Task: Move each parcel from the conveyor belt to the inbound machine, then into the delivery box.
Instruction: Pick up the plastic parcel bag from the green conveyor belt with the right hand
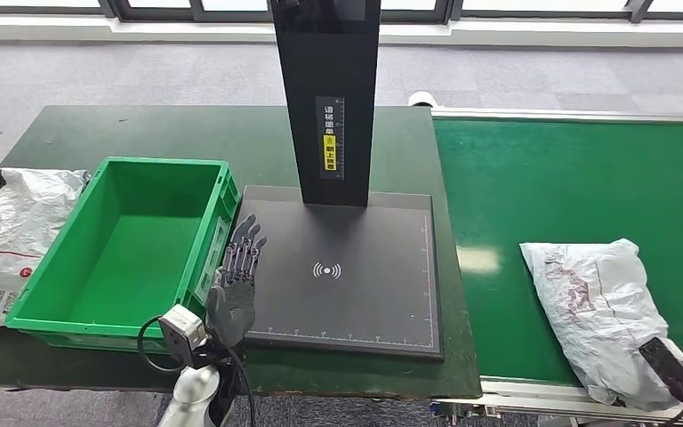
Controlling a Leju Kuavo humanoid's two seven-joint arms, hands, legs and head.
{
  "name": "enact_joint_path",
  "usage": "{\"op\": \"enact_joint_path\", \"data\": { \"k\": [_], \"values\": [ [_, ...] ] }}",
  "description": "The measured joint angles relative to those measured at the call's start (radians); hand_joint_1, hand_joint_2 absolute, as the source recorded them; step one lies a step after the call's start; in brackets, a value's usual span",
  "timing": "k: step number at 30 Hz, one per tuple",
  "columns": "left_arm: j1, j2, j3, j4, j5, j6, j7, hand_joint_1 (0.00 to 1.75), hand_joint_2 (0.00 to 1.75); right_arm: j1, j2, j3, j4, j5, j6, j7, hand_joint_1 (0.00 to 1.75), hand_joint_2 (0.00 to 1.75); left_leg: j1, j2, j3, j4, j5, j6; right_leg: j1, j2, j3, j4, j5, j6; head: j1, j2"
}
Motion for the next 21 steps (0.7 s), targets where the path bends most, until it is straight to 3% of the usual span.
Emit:
{"op": "enact_joint_path", "data": {
  "k": [4,10,15,20,21],
  "values": [
    [0.001,-0.002,0.0,0.001,-0.023,0.004,0.003,0.0,0.0,-0.059,0.035,0.079,0.083,0.024,-0.063,0.036,0.0,1.75,0.0,0.002,0.004,0.0,0.0,0.0,0.0,0.002,-0.001,0.0,0.0,0.0,0.0,0.0],
    [0.004,-0.01,0.0,0.003,-0.051,0.017,0.006,0.0,0.0,-0.123,0.134,0.221,0.124,-0.033,-0.164,-0.028,0.0,1.75,0.001,0.002,0.007,0.0,0.002,0.0,0.0,0.003,-0.001,0.001,0.001,0.0,0.0,0.0],
    [0.004,-0.017,0.0,0.006,-0.052,0.03,0.005,0.0,0.0,-0.155,0.185,0.335,0.092,-0.159,-0.158,-0.068,0.0,1.75,0.001,0.001,0.008,0.0,0.003,0.001,0.0,0.001,-0.001,0.001,0.001,-0.001,0.0,0.0],
    [0.002,-0.02,0.0,0.024,-0.047,0.031,-0.002,0.0,0.0,-0.114,0.21,0.431,0.014,-0.262,-0.146,-0.054,0.0,1.75,0.0,-0.001,0.007,0.0,0.003,0.001,0.0,-0.001,-0.001,0.001,0.001,0.0,0.0,0.0],
    [0.001,-0.021,0.0,0.027,-0.047,0.03,-0.002,0.0,0.0,-0.104,0.212,0.444,0.005,-0.269,-0.142,-0.049,0.44,1.75,0.0,-0.001,0.007,0.0,0.002,0.001,0.0,-0.001,-0.001,0.0,0.001,0.0,0.0,0.0]
  ]
}}
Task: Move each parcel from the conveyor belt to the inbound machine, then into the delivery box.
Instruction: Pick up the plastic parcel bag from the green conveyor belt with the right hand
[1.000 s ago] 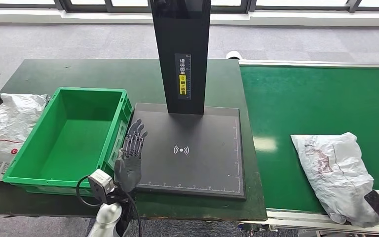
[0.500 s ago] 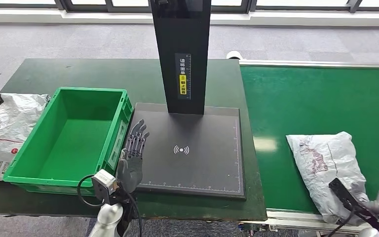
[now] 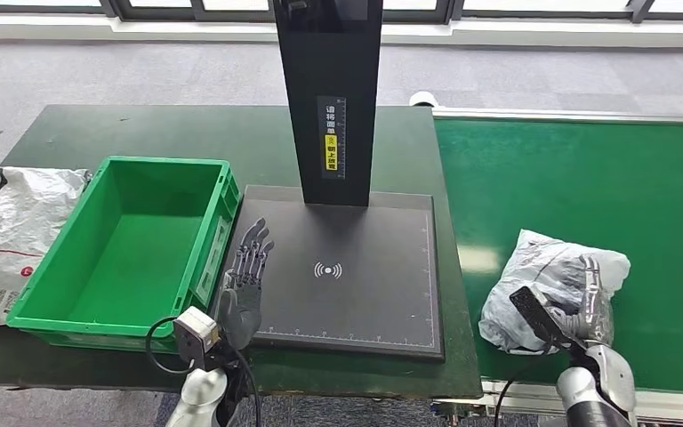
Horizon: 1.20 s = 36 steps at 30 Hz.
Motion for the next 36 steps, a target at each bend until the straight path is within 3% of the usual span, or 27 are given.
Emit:
{"op": "enact_joint_path", "data": {
  "k": [3,10,20,23,27,33,36],
  "values": [
    [-0.003,-0.002,0.0,0.01,0.0,0.0,0.0,0.0,0.0,0.014,0.006,0.032,-0.008,0.002,0.029,0.04,1.75,1.75,0.0,0.0,0.0,0.0,0.0,0.0,0.0,0.001,0.0,0.0,0.0,0.0,0.0,0.0],
    [-0.018,-0.001,0.0,0.033,-0.002,0.0,-0.001,0.0,0.0,-0.003,0.007,0.087,0.063,0.081,0.156,0.229,1.75,1.75,0.0,0.001,0.001,0.0,0.0,0.0,0.0,0.002,0.0,0.0,0.0,0.0,0.0,0.0],
    [-0.017,-0.001,0.0,0.041,-0.001,0.001,0.001,0.0,0.0,-0.032,-0.005,0.141,0.125,0.088,0.19,0.283,1.75,1.75,0.0,0.004,0.006,0.0,0.0,0.0,0.0,0.005,0.004,-0.001,0.001,0.0,0.0,0.0],
    [-0.007,0.0,0.0,0.04,-0.005,0.01,0.002,0.0,0.0,-0.035,-0.005,0.141,0.125,0.048,0.132,0.249,1.75,1.75,0.0,0.004,0.005,0.0,0.0,0.0,0.0,0.004,0.004,-0.001,0.001,0.001,0.0,0.0],
    [0.023,0.001,0.0,0.02,-0.01,0.031,0.001,0.0,0.0,-0.011,0.002,0.132,0.044,-0.114,0.01,0.102,1.75,1.75,0.0,0.003,0.003,0.0,0.0,0.0,0.0,0.004,0.002,-0.001,0.001,0.001,0.0,0.0],
    [0.034,0.001,0.0,0.014,-0.018,0.035,0.0,0.0,0.0,0.119,0.042,0.122,-0.276,-0.292,-0.023,-0.057,1.75,1.75,0.0,-0.003,-0.001,0.0,0.0,0.0,0.0,-0.003,0.0,-0.001,0.0,0.001,0.0,0.0],
    [0.033,0.001,0.0,0.013,-0.03,0.029,0.001,0.0,0.0,0.219,0.084,0.124,-0.486,-0.305,-0.015,-0.085,1.75,1.75,0.0,-0.004,-0.002,0.0,0.0,0.0,0.0,-0.004,-0.001,0.0,-0.002,0.001,0.0,0.0]
  ]
}}
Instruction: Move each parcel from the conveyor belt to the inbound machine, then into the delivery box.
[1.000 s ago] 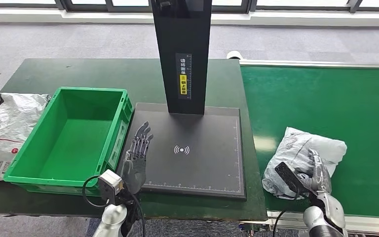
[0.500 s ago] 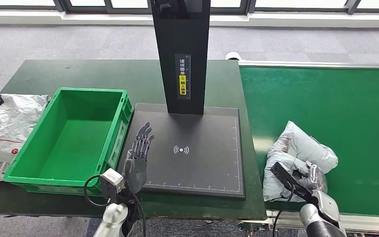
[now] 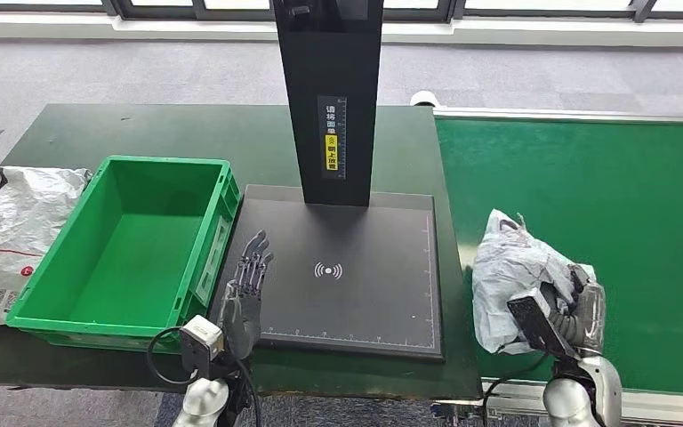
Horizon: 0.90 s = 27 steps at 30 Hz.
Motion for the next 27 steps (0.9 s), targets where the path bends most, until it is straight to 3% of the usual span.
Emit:
{"op": "enact_joint_path", "data": {
  "k": [7,16,20,27],
  "values": [
    [0.004,-0.001,0.0,-0.032,-0.04,0.018,0.006,0.0,0.0,0.144,0.068,0.07,-0.324,0.033,-0.008,-0.013,1.75,1.75,0.0,0.001,-0.001,0.0,-0.001,-0.001,0.0,0.001,-0.001,0.0,-0.001,0.0,0.0,0.0],
    [0.019,0.0,0.0,-0.084,0.046,-0.016,-0.002,0.0,0.0,0.17,0.086,0.141,-0.437,0.075,-0.041,-0.038,1.75,1.75,0.0,0.001,-0.001,0.0,0.0,0.0,0.0,0.001,0.0,0.0,0.0,0.001,0.0,0.0],
    [0.023,0.0,0.0,-0.137,0.093,-0.032,-0.004,0.0,0.0,0.072,0.087,0.235,-0.355,0.146,-0.03,0.03,1.75,1.75,0.001,0.004,0.0,0.0,0.0,-0.001,0.0,0.004,-0.001,0.0,0.0,0.0,0.0,0.0],
    [0.02,0.0,-0.013,-0.146,0.102,-0.055,-0.004,0.0,0.0,-0.167,0.121,0.331,0.043,0.114,-0.04,0.03,1.75,1.75,0.001,0.002,0.0,0.0,0.004,-0.001,0.001,0.002,-0.001,0.001,0.003,-0.001,0.0,0.0]
  ]
}}
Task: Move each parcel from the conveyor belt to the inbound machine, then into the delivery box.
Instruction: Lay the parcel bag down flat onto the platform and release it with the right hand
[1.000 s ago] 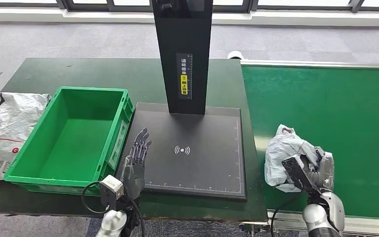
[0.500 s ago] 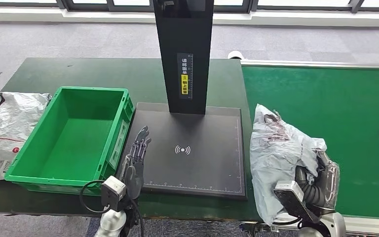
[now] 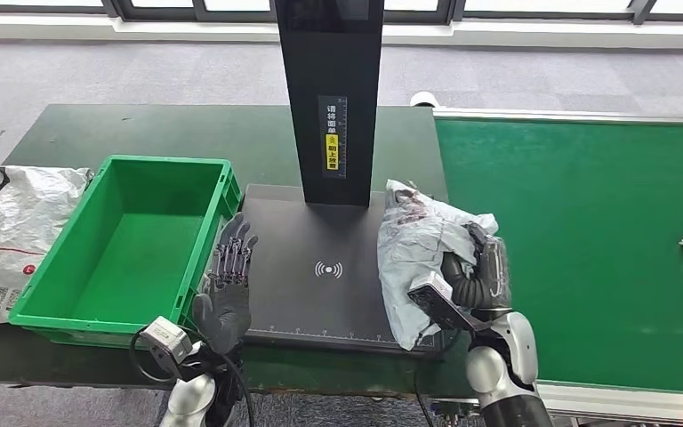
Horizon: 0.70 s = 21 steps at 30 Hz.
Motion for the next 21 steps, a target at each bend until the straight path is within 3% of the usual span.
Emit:
{"op": "enact_joint_path", "data": {
  "k": [7,15,19,21],
  "values": [
    [-0.004,0.0,-0.013,0.007,0.008,0.0,0.0,0.0,0.0,-0.122,0.043,0.044,0.255,-0.02,-0.013,-0.018,1.75,1.75,0.0,0.0,-0.002,0.0,0.0,0.0,0.0,0.001,-0.003,0.0,0.0,0.0,0.0,0.0],
    [-0.011,0.0,-0.046,0.012,-0.013,0.022,0.0,0.0,0.0,-0.227,0.148,0.085,0.479,-0.065,0.003,-0.049,1.75,1.75,0.001,0.003,-0.002,0.0,0.0,0.0,0.001,0.004,-0.004,0.0,0.0,-0.001,0.0,0.0],
    [-0.013,0.001,-0.059,0.012,-0.016,0.043,0.0,0.0,0.0,-0.258,0.189,0.085,0.536,-0.15,0.041,-0.12,0.05,1.75,0.001,0.003,-0.002,0.0,0.0,0.0,0.001,0.005,-0.004,0.0,0.0,-0.001,0.0,0.0],
    [-0.014,0.001,-0.06,0.012,-0.016,0.05,0.0,0.0,0.0,-0.266,0.205,0.085,0.551,-0.181,0.055,-0.148,0.0,1.75,0.001,0.004,-0.002,0.0,0.0,0.0,0.001,0.005,-0.005,0.0,0.0,-0.001,0.0,0.0]
  ]
}}
